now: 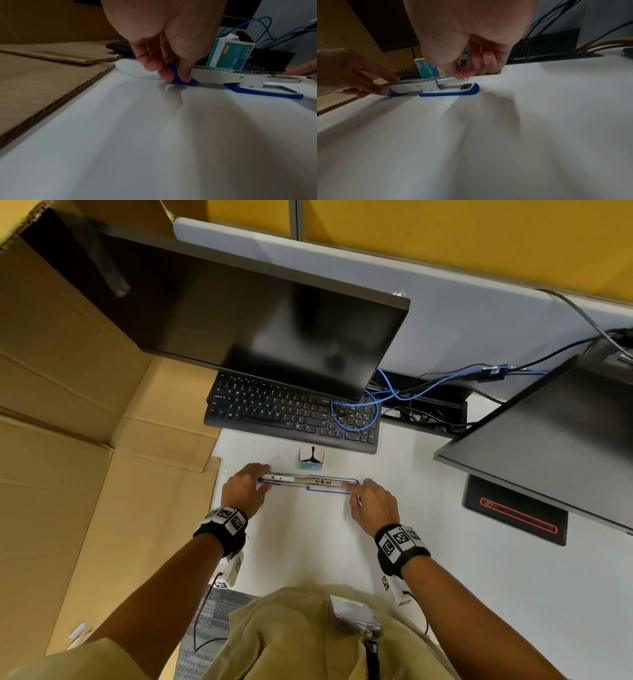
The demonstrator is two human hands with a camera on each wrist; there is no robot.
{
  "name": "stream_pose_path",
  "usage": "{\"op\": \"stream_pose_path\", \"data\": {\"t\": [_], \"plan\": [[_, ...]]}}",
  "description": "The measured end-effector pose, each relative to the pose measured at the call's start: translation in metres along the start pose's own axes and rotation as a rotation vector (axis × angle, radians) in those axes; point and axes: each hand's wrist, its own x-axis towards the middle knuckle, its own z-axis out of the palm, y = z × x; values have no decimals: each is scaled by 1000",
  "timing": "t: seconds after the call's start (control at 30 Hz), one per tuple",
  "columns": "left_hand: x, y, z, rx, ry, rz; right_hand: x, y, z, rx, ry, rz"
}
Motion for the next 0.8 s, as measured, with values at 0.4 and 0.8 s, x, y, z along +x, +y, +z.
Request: {"op": "stream_pose_path", "data": {"t": [0.4, 0.8], "plan": [[-33, 4, -18, -131, 46, 94, -2, 11, 8, 221, 33, -3], [-26, 56, -16, -285, -34, 266, -11, 16, 4, 178, 21, -27]]}}
